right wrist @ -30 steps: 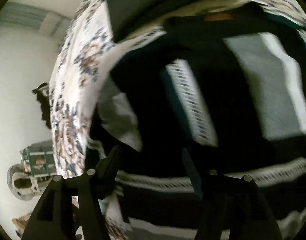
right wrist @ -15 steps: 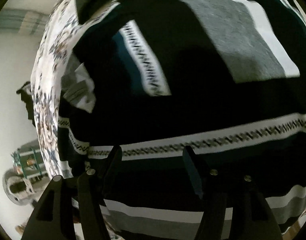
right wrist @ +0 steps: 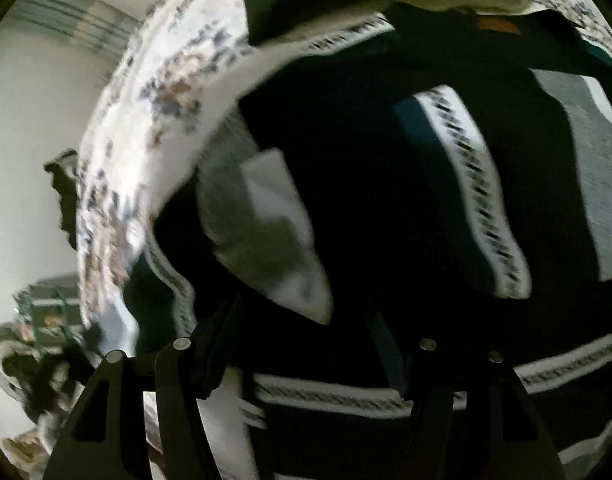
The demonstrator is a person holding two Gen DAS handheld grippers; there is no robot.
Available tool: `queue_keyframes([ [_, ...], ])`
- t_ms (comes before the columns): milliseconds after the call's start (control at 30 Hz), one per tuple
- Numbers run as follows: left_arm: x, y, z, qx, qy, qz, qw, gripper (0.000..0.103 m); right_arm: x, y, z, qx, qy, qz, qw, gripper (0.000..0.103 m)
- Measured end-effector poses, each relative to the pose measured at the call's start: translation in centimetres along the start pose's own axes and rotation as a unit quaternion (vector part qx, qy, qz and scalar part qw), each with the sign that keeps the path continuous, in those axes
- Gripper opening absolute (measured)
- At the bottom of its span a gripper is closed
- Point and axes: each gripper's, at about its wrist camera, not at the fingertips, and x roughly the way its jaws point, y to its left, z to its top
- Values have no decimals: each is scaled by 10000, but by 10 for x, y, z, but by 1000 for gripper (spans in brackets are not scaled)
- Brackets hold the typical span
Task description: Fold small clothes
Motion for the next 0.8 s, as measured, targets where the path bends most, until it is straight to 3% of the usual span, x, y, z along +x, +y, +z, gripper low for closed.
queue_keyframes([
  [100,-12,24,-17,-469,-65,-30,9989,61,18,8,5,191,68,228,9995,70],
  [233,-20,42,-51,-1007,105,-57,9948,61,47,28,-1,176,1022,1268,9865,70],
  [400,16,49,-81,-1443,588,-334,9872,61,29,28,-11,-33,1016,1114,9886,70],
  [500,44,52,-72,-1664,443,-320,9845,61,11,5,-11,189,850,910,9920,70],
  [567,54,49,-60,-1675,250,-149,9854,61,-7,-13,-10,241,593,352,9973,75],
  [600,55,43,-53,-1589,129,62,9872,60,-15,-19,-9,171,448,-247,9985,80],
  [667,54,29,-42,-1278,-69,352,9911,59,-30,-25,-4,-134,103,-1509,9884,84],
  [700,53,21,-37,-1090,-166,492,9927,49,-36,-27,-4,-290,-89,-2003,9793,84],
  [733,51,12,-33,-904,-250,615,9937,23,-40,-29,-3,-433,-237,-2319,9715,88],
  [767,52,7,-31,-781,-279,689,9942,12,-44,-32,-1,-641,-348,-2609,9626,98],
  [800,50,0,-29,-645,-316,771,9944,7,-44,-34,1,-780,-363,-2750,9576,101],
])
